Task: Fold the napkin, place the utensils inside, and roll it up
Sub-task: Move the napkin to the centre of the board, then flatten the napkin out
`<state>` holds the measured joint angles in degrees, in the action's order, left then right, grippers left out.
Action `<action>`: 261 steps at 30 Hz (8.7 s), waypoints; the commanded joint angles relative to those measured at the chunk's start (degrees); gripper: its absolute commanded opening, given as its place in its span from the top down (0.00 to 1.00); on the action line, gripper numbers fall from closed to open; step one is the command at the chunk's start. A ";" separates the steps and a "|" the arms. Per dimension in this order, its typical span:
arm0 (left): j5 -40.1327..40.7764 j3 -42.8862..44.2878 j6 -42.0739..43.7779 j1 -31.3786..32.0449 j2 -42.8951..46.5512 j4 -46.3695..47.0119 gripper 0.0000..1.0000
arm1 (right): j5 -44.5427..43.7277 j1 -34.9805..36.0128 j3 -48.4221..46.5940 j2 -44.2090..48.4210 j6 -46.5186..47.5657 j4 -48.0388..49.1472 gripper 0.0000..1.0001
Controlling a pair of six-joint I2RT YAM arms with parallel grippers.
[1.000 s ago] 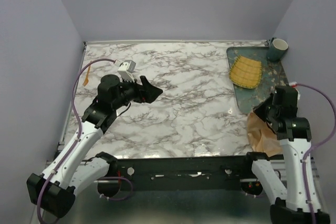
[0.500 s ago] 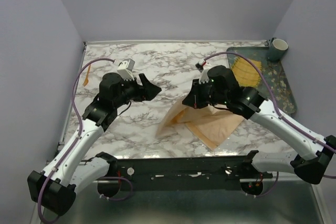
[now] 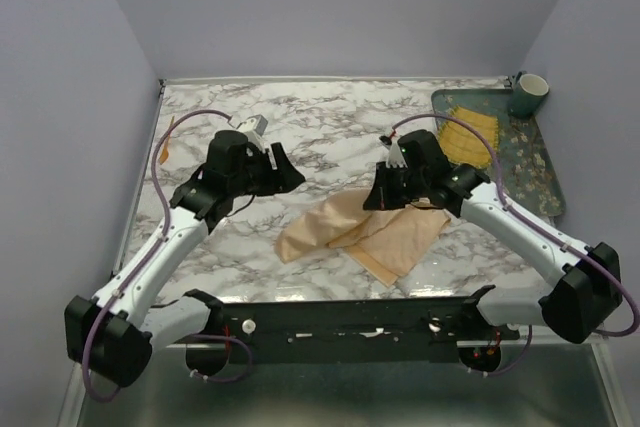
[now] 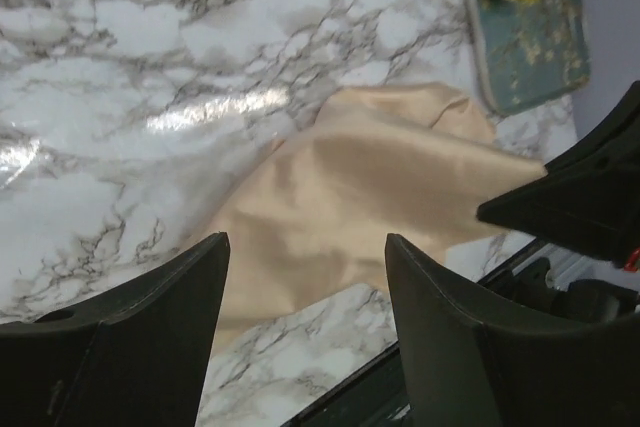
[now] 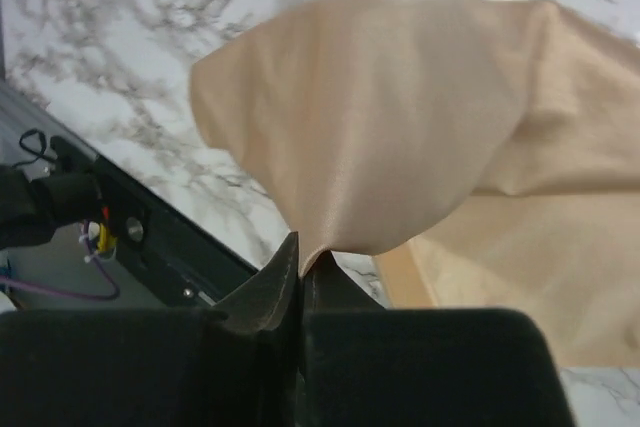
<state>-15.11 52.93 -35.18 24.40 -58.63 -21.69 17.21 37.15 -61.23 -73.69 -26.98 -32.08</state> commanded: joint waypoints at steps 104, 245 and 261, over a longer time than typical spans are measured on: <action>11.43 -16.45 -23.33 9.36 3.61 -5.81 0.38 | 10.12 6.71 -10.14 -26.51 -11.60 11.95 0.99; 12.48 -8.54 -7.19 -34.34 15.39 -15.32 0.01 | -2.28 -21.85 21.43 18.88 -0.36 -1.43 0.21; -0.62 4.36 -0.15 -18.25 -30.30 7.02 0.41 | -1.58 -26.59 -5.81 -22.44 -1.75 14.67 0.64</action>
<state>-13.02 52.31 -37.21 5.65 -83.99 -19.66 16.73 13.82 -58.06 -87.11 -26.83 -21.06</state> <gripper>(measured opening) 0.599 0.456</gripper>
